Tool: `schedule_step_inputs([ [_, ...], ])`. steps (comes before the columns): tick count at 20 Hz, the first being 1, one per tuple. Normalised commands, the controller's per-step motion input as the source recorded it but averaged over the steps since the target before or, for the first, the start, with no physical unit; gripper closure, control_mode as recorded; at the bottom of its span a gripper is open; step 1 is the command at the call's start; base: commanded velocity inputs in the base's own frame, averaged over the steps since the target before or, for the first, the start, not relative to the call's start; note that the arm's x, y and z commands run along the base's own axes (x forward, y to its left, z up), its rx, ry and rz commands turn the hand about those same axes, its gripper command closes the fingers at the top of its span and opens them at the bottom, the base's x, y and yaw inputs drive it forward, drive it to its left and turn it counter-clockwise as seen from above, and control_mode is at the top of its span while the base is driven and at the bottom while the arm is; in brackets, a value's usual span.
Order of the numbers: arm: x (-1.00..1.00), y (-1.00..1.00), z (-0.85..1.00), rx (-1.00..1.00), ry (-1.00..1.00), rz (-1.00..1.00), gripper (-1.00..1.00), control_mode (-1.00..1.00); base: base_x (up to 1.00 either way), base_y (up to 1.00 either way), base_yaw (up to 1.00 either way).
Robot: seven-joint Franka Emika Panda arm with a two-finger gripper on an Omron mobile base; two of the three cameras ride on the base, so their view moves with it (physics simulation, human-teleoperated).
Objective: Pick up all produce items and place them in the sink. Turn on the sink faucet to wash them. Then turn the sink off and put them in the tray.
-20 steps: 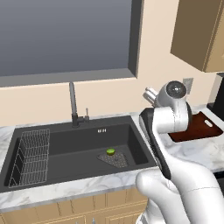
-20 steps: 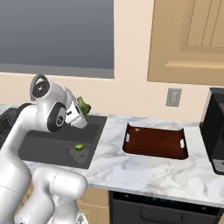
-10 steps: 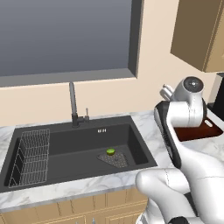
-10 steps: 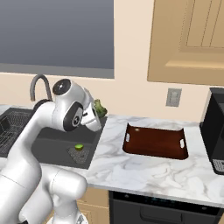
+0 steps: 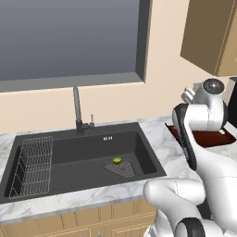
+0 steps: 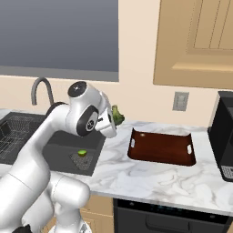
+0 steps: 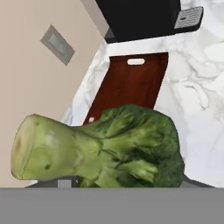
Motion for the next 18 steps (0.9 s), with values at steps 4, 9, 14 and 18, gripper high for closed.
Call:
schedule_step_inputs([
  [4,0.0,-0.4,-0.16,0.0,0.0,-0.1,1.0,-1.0,0.0,0.0,0.0],
  [9,0.05,-0.31,-0.18,0.0,0.05,-0.05,1.0,-1.0,0.0,0.0,0.0],
  [14,0.1,-0.27,-0.19,0.01,0.07,-0.01,1.0,-1.0,0.0,0.0,0.0],
  [18,0.17,-0.21,-0.16,0.01,0.06,0.0,1.0,-1.0,0.0,0.0,0.0],
])
